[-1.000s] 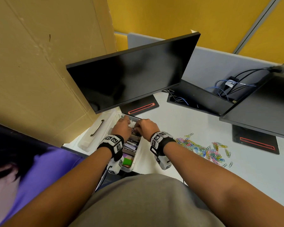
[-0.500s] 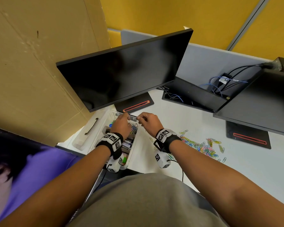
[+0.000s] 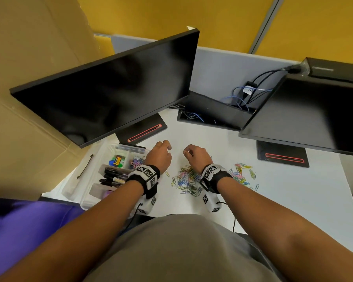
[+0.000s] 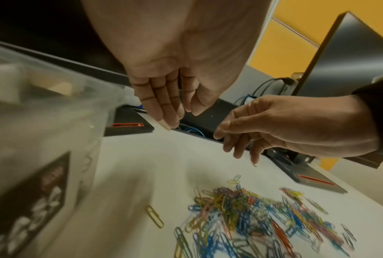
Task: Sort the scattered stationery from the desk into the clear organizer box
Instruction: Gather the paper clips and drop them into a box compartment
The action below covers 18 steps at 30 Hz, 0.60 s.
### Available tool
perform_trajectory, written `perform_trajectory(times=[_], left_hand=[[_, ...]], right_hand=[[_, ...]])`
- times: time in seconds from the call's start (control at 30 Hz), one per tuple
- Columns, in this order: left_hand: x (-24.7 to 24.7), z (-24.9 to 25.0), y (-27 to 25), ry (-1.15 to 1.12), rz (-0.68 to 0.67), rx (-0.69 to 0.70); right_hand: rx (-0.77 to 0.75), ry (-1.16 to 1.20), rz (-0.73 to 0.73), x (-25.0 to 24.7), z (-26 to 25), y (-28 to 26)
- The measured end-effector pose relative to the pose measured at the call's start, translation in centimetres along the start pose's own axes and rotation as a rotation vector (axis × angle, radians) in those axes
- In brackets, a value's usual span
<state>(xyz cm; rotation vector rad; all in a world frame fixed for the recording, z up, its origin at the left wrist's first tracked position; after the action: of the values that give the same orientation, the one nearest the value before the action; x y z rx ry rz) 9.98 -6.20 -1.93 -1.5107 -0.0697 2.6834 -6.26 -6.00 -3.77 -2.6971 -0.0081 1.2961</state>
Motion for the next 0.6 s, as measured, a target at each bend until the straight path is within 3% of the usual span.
perform_trajectory(times=[0.4, 0.6], left_hand=[[8.4, -0.3, -0.7, 0.307, -0.324, -0.005], [11.2, -0.4, -1.3, 0.325, -0.426, -0.052]], right_hand=[[0.038, -0.208, -0.088, -2.2, 8.3, -0.5], [0.015, -0.318, -0.182, -1.3, 11.5, -0.6]])
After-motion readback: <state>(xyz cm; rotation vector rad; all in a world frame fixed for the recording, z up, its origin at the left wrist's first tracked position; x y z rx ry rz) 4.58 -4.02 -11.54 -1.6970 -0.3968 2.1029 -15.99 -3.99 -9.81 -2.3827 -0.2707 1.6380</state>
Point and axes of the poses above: each hand's wrist, its own y-axis towards the middle knuckle, its own x-axis out of the palm, z = x × y, the point moved 9 cm from there along y, towards the middle knuckle, and after that the axes turned 9 degrees about z, right-handed, at the moved point
